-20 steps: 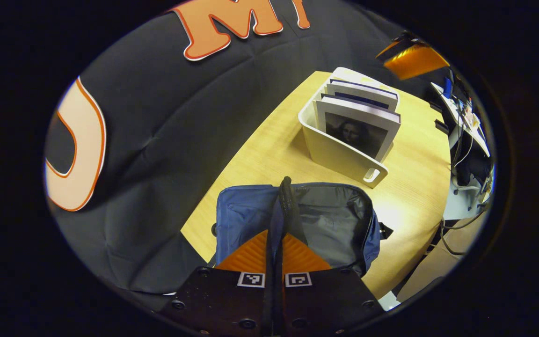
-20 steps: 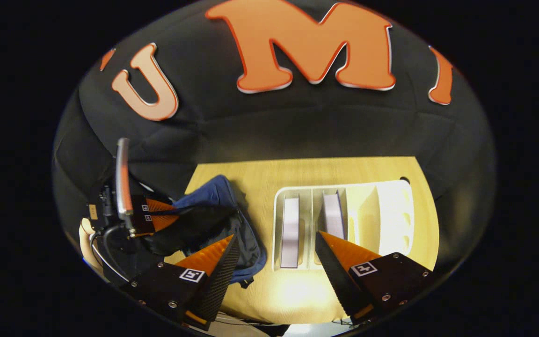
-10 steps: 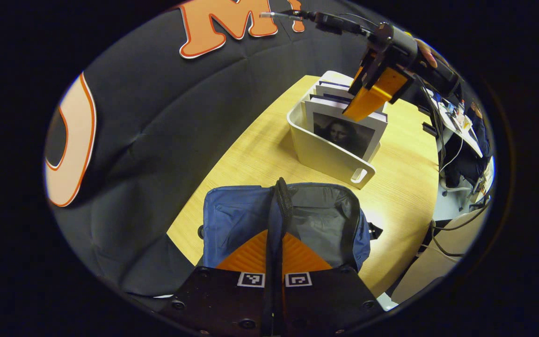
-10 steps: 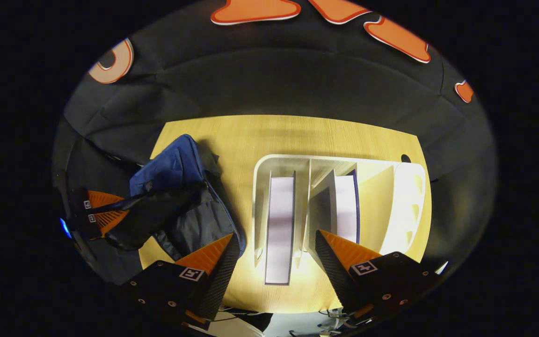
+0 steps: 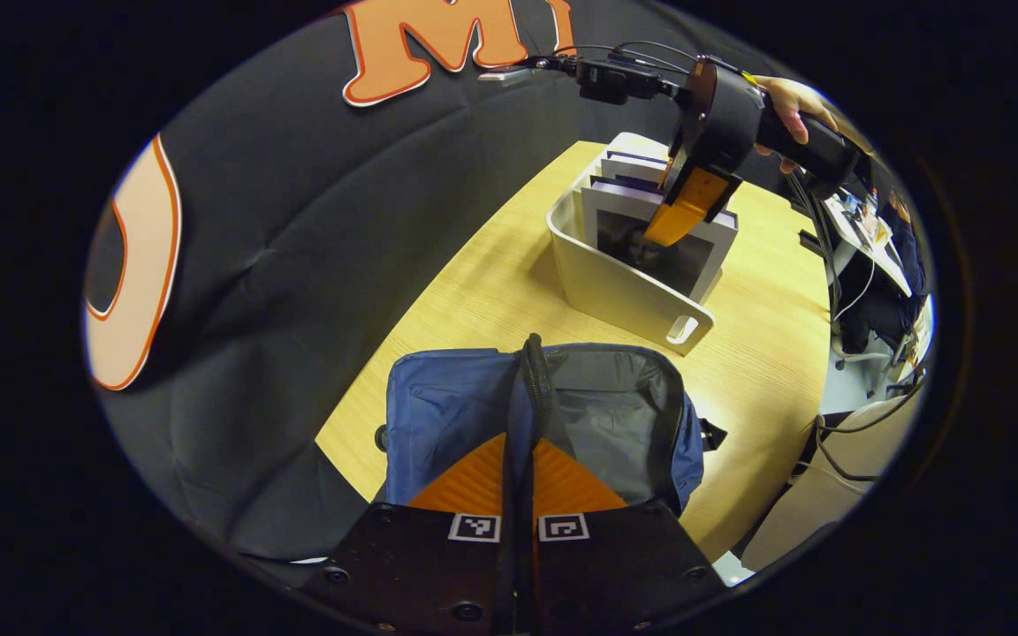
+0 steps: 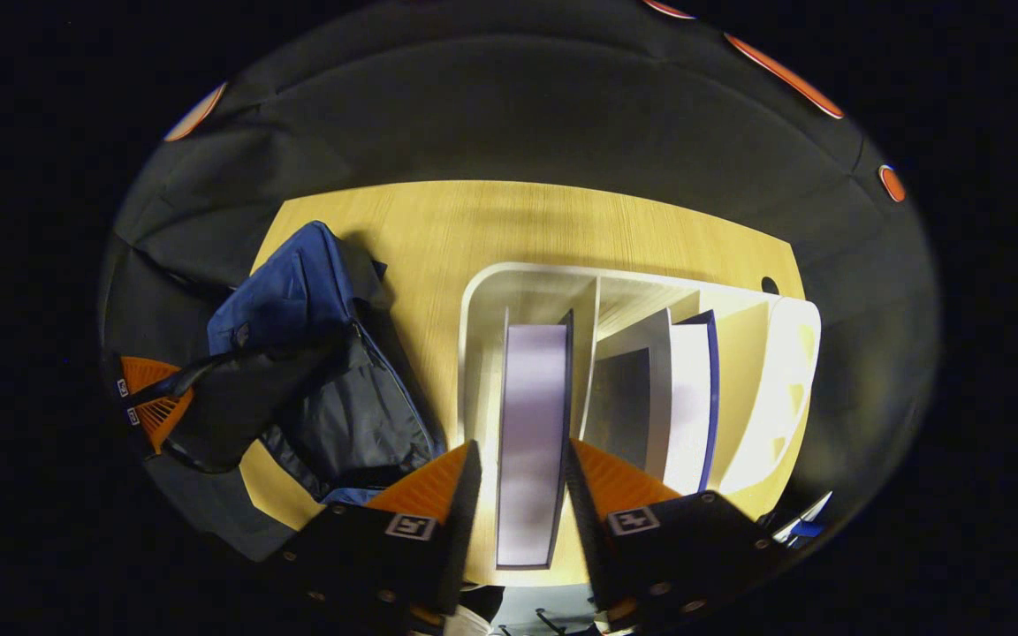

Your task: Open the schoolbag, grab two books from the bookshelf and put them into the schoolbag.

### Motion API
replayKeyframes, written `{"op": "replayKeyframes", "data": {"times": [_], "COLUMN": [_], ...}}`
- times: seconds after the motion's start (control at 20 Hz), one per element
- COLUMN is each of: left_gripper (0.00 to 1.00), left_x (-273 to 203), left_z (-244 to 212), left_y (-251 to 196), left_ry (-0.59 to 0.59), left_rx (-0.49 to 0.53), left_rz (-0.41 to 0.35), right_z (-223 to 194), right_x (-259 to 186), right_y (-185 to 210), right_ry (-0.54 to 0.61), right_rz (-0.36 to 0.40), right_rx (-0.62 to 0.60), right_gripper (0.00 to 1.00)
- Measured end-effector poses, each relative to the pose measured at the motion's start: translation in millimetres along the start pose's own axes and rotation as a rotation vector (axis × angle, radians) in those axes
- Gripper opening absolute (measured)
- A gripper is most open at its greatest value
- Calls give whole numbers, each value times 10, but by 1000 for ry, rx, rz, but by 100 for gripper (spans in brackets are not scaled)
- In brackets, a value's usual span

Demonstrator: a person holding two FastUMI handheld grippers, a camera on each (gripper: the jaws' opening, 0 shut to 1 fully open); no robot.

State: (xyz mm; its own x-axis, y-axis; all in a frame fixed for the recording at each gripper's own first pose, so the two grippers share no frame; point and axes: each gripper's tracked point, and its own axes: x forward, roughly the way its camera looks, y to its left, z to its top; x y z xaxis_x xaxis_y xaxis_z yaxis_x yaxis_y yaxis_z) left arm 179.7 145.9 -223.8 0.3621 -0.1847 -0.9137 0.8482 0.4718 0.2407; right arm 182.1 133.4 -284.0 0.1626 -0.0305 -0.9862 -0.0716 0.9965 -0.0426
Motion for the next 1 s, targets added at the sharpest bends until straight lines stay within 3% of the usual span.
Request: {"op": "replayKeyframes", "data": {"times": [0.1,0.2,0.5,0.9,1.0], "left_gripper": [1,2,1,2,1], "left_x": [-11,-15,-25,-68,-66], "left_z": [-2,5,22,18,1], "left_y": [-10,-9,-84,-216,-282], "left_ry": [1,3,18,32,34], "left_rx": [-3,-4,-26,-26,-7], "left_rz": [-3,0,8,49,46], "right_z": [5,19,-44,-324,-436], "right_x": [21,-3,-465,-1852,-1866], "right_y": [1,-25,-116,-556,-527], "right_ry": [-9,-29,-137,-482,-559], "right_rz": [1,0,76,338,437], "right_rx": [15,25,79,290,375], "right_gripper": [36,30,26,26,25]}}
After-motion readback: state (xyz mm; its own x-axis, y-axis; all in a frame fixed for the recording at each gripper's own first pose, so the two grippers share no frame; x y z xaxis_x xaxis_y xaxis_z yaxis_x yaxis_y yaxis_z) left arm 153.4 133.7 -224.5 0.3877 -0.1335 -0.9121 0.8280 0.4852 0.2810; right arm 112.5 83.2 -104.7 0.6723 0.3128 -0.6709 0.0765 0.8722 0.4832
